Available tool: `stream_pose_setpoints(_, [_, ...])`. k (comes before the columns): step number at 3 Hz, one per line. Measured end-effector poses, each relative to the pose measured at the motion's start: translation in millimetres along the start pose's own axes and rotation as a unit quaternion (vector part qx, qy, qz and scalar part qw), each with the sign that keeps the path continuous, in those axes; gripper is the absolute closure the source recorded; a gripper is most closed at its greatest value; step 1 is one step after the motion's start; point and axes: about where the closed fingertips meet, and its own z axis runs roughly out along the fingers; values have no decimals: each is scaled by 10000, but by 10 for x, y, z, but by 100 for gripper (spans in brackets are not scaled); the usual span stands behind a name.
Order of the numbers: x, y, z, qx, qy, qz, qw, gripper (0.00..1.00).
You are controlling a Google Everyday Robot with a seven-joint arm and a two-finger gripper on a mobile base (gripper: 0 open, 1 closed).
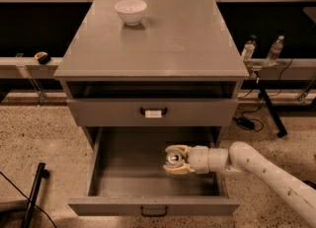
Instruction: Place 7up can into middle drawer
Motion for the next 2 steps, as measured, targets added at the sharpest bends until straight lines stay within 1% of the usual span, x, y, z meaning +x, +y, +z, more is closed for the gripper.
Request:
stream_pose_setpoints(1, [191,174,77,-285,244,147,9992,100])
stream_pose_setpoints(2, [312,226,165,-317,181,293,9989,100])
